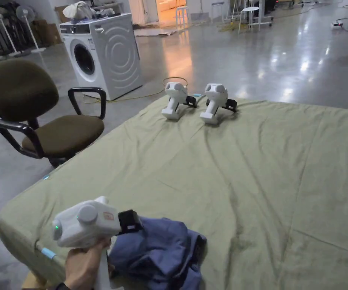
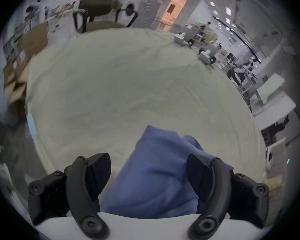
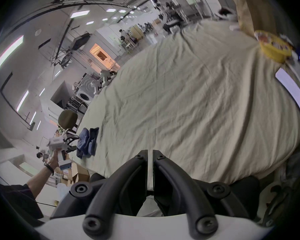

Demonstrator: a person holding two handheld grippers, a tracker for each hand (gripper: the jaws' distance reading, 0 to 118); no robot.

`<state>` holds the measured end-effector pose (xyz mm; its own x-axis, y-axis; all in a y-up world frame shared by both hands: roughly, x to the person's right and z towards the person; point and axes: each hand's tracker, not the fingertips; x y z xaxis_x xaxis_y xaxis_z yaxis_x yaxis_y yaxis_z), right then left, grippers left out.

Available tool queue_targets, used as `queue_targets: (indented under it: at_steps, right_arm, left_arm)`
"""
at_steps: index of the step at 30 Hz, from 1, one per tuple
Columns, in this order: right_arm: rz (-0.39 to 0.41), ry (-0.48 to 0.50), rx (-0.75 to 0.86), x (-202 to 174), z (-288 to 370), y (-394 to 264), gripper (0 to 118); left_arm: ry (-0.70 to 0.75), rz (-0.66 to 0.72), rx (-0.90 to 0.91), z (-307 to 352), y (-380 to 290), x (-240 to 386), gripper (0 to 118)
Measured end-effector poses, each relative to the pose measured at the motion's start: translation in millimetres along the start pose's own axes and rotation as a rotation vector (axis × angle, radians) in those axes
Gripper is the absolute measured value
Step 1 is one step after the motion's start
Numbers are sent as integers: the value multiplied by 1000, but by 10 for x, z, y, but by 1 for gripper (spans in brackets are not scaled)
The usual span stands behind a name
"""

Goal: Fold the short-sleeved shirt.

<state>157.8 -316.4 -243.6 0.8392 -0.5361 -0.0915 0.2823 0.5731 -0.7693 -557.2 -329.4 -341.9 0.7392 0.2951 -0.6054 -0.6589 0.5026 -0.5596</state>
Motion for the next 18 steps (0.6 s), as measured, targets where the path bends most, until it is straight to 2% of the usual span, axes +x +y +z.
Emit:
queue_targets:
  at_steps: [3, 5, 7, 9, 11, 13, 16, 18]
  right_arm:
    - [55, 28, 72, -92, 136, 64, 7]
    - [115, 37, 133, -171, 230, 118, 7]
    - [175, 20, 202, -167, 402, 150, 7]
    - [201, 44, 258, -272, 556, 203, 7]
    - [227, 52, 321, -440, 737, 227, 7]
    - [273, 35, 379, -532, 908, 234, 7]
    - [295, 13, 451, -661, 1128, 237, 7]
    - [307, 10, 493, -764, 1261, 222, 7]
  left_arm:
    - [68, -288, 229, 748, 6, 195, 100]
    - [0, -385, 391, 1384, -58, 293, 100]
    - [-71, -476, 473, 1964, -181, 470, 100]
    - [-138, -564, 551, 2661, -537, 840, 100]
    - [-236, -617, 618, 3060, -869, 1056, 100]
    - [-318, -615, 687, 3273, -1183, 1178, 99]
    - [-447, -653, 734, 3486, -1681, 1447, 91]
    - [-407, -713, 734, 3539, -1951, 1635, 91]
